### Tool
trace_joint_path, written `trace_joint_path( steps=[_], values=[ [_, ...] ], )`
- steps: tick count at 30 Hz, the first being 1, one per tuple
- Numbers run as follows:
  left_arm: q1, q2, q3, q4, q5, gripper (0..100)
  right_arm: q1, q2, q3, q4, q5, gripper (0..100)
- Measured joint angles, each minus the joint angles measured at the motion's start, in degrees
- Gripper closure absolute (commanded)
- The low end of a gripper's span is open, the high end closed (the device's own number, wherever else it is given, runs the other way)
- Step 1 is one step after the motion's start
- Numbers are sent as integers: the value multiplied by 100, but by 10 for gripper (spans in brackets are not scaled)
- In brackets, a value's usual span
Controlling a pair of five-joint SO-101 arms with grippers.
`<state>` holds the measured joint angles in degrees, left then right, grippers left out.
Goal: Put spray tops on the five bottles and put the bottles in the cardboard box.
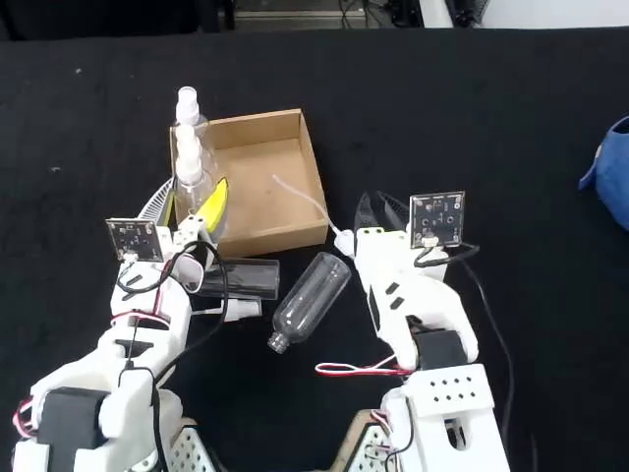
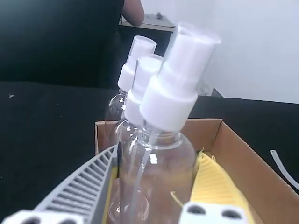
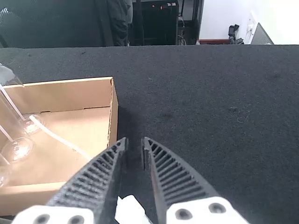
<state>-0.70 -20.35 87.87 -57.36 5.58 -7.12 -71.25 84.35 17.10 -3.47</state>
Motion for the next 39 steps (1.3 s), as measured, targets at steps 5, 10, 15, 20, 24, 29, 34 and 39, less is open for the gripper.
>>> trace_joint_path(
  steps=[5,10,15,20,24,29,34,39],
  values=[
    [-9,0,0,0,0,970,0,0,0,0,0,966],
    [-79,0,0,0,0,970,0,0,0,0,0,966],
    [-202,0,44,0,0,968,0,0,0,0,0,966],
    [-211,0,97,0,9,967,0,0,0,0,0,966],
    [-211,0,97,0,9,966,0,0,0,0,0,966],
    [-211,0,97,0,9,966,0,0,0,0,0,966],
    [-211,0,97,0,9,966,0,0,0,-26,0,966],
    [-211,0,123,0,9,966,0,0,0,-62,0,966]
  ],
)
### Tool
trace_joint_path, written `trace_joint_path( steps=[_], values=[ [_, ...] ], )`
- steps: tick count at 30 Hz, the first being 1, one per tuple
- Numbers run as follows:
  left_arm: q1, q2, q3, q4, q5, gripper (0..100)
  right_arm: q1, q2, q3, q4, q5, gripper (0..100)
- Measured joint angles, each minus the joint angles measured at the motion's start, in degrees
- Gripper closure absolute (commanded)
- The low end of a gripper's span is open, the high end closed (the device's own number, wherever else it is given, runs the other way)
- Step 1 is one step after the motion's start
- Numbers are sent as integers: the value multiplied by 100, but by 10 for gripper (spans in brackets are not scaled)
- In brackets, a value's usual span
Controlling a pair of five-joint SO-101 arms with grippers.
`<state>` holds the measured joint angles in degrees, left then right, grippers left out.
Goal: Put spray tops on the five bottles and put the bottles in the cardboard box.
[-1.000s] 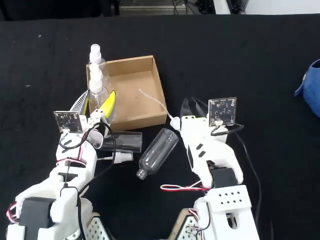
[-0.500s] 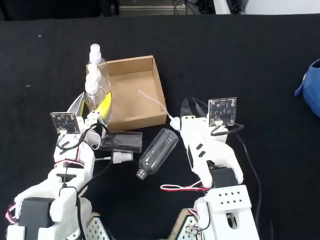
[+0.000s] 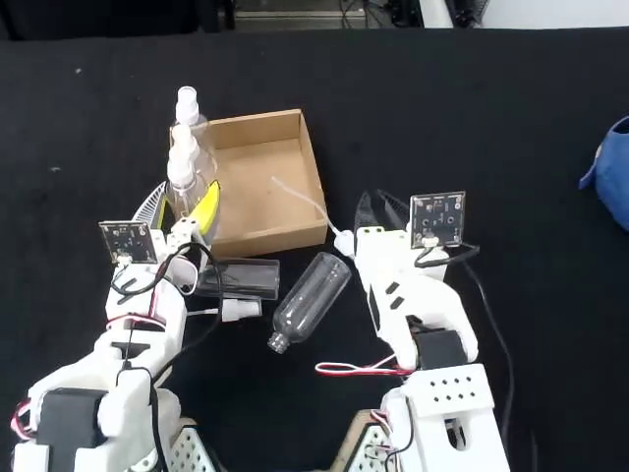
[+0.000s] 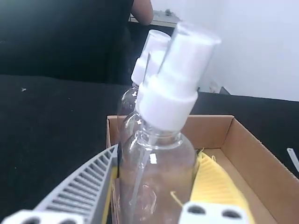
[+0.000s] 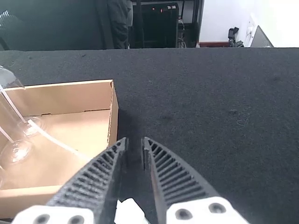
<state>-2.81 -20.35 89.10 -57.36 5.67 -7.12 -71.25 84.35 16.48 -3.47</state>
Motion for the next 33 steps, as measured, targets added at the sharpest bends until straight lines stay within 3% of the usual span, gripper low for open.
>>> trace_joint_path(
  steps=[9,17,33],
  values=[
    [-62,0,70,0,0,963,0,0,0,0,0,966],
    [-88,0,176,0,0,788,0,0,0,0,0,966],
    [-88,0,176,0,-9,787,0,0,0,0,0,966]
  ],
)
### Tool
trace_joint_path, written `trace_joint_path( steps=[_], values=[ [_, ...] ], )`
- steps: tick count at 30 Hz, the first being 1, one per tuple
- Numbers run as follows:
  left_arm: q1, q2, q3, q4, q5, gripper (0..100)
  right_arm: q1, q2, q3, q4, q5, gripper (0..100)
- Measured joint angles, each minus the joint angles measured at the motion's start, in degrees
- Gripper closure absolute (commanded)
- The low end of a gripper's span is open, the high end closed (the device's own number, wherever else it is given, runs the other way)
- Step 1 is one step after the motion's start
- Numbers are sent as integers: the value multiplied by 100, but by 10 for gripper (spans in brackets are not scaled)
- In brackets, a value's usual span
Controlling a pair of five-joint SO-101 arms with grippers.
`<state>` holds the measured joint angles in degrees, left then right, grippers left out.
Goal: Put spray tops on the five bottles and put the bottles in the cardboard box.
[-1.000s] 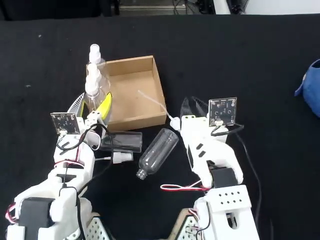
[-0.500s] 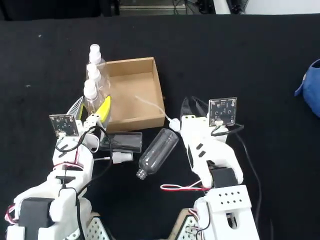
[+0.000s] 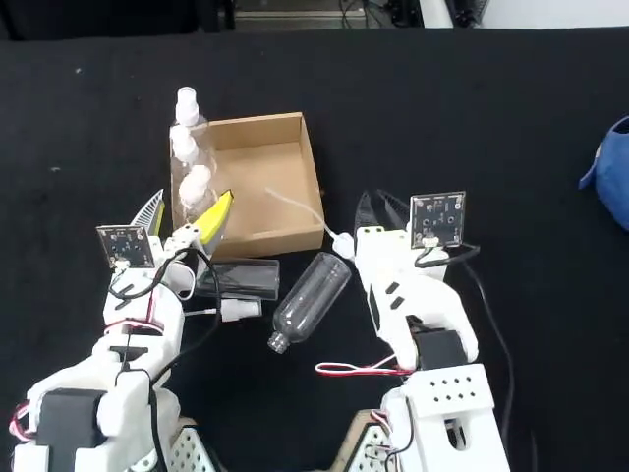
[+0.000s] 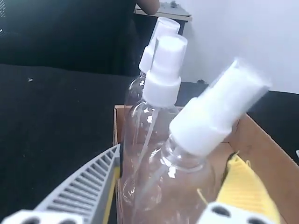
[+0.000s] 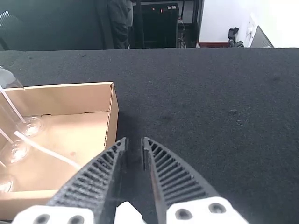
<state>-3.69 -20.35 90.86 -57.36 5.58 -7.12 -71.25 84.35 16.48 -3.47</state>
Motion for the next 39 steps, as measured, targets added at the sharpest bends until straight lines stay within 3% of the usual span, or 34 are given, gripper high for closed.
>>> trace_joint_path(
  steps=[15,39],
  values=[
    [-448,0,0,-18,0,787,0,0,0,0,0,966],
    [-114,-422,273,-18,0,783,0,0,114,-70,0,966]
  ],
)
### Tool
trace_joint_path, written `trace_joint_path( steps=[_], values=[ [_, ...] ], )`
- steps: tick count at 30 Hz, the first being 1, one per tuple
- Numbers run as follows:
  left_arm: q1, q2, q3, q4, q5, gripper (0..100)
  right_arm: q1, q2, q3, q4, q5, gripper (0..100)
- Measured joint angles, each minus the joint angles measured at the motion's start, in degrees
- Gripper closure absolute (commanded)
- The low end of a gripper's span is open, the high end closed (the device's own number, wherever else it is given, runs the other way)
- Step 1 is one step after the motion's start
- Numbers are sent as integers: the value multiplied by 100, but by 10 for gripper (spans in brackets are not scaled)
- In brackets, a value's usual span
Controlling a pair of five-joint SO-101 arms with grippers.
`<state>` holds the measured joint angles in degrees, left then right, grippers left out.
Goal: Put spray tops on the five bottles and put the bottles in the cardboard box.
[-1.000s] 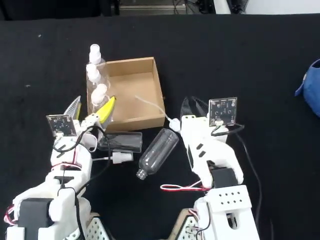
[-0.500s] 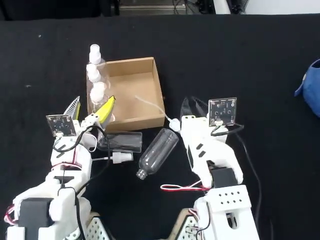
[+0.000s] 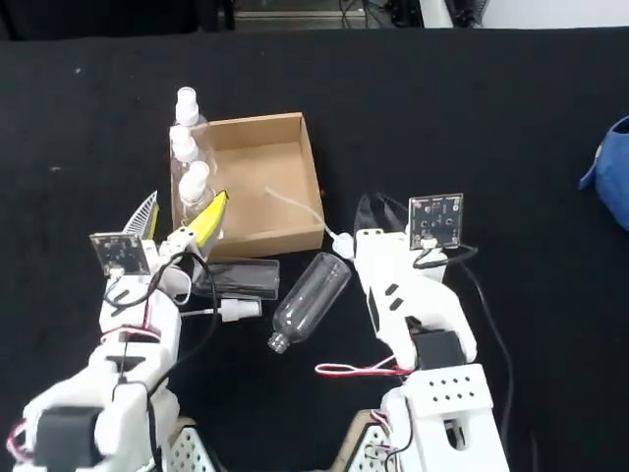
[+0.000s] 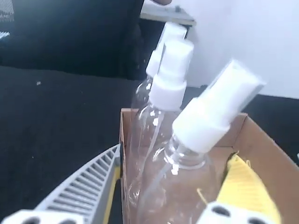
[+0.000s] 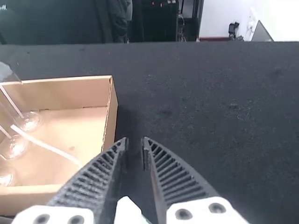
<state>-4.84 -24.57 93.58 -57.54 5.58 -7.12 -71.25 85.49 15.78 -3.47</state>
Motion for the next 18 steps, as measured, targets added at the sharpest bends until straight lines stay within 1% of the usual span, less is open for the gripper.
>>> trace_joint_path(
  steps=[4,6,13,18],
  values=[
    [26,-580,105,26,0,783,0,0,53,-123,0,966],
    [26,-862,114,334,0,783,0,0,53,-123,0,966],
    [26,-2171,123,1758,211,783,0,0,53,-141,0,966],
    [26,-3622,158,3393,220,787,0,0,53,-141,0,966]
  ],
)
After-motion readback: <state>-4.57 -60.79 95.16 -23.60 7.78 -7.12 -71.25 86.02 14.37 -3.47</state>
